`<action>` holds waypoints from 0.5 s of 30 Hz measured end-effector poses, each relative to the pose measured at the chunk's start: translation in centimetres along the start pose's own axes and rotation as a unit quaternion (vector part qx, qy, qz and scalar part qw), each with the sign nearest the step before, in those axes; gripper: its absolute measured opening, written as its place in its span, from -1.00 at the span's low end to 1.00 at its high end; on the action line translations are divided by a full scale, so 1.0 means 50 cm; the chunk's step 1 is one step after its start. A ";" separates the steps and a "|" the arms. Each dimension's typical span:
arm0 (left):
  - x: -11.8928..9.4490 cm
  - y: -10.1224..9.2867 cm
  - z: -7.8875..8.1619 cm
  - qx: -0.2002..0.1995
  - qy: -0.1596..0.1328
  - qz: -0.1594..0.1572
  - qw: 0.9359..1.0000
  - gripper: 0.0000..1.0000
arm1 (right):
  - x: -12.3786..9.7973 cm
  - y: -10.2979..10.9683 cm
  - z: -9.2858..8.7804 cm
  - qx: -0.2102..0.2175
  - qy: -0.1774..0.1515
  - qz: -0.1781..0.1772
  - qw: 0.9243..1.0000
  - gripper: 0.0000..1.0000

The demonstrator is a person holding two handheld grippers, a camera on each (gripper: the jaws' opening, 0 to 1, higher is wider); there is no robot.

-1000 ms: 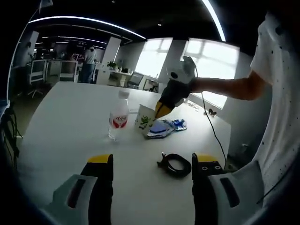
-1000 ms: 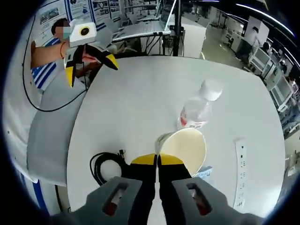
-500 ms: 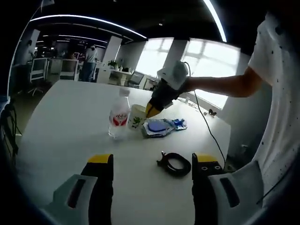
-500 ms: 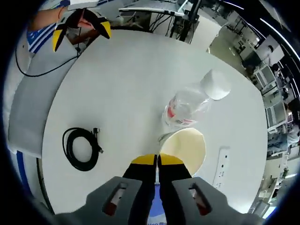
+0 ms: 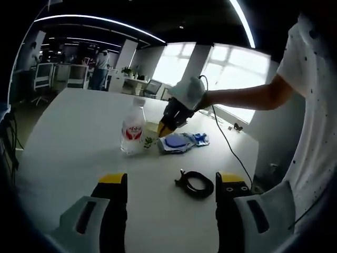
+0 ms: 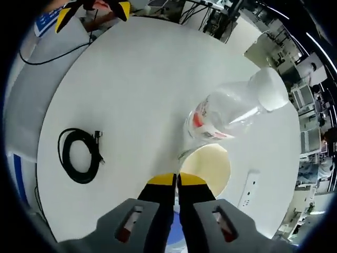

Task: Arrange the tabletop items into an orderly group along one side of the table until the central work area is clear of visible clutter.

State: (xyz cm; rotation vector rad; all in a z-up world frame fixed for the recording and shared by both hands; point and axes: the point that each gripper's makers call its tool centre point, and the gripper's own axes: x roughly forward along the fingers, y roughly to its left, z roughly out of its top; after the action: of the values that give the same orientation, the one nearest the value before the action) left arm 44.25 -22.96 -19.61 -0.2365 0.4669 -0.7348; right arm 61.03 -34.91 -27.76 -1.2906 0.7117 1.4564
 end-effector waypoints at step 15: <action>0.002 0.000 -0.002 -0.002 0.000 0.000 1.000 0.37 | 0.008 0.002 0.006 0.011 -0.010 0.006 1.000 -0.90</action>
State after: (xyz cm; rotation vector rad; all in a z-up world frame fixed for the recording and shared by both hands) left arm 44.26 -23.04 -19.72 -0.2394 0.4682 -0.7346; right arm 60.88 -34.56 -28.06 -1.2551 0.7213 1.4664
